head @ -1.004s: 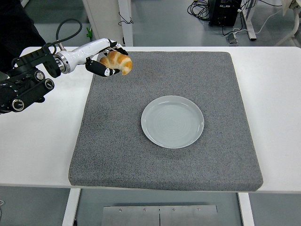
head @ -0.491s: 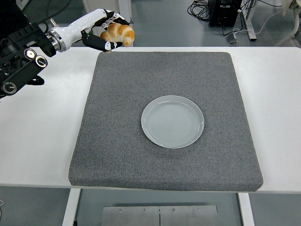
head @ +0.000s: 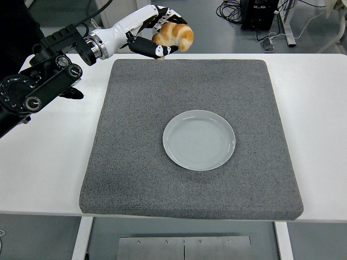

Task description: Place the bread on the plate

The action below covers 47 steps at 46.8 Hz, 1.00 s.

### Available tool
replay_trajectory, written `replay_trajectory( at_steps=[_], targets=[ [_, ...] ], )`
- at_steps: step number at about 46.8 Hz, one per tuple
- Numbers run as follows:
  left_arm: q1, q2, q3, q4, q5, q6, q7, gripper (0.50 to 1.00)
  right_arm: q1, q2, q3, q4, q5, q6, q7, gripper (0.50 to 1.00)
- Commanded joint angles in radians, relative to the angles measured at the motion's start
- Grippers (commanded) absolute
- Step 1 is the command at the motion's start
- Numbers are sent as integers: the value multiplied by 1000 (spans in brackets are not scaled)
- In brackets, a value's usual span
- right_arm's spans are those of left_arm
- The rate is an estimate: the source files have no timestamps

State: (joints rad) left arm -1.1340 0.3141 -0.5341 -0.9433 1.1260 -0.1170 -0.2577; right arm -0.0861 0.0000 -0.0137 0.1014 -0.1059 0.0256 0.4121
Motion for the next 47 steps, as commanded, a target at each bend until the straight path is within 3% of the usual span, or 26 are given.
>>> replay_trajectory(
  at_steps=[1,21,47],
  targets=[
    [-1,-3,5,-31,6,0,9,595,0,0,0,0,0,-1,-1,1000],
    [13,-27,37,-118,109,2,25,611,0,0,0,0,0,-1,1,1000],
    [36,-58,172,-123,170,7,24,624,-1,0,0,0,0,-1,1,1000]
  ],
)
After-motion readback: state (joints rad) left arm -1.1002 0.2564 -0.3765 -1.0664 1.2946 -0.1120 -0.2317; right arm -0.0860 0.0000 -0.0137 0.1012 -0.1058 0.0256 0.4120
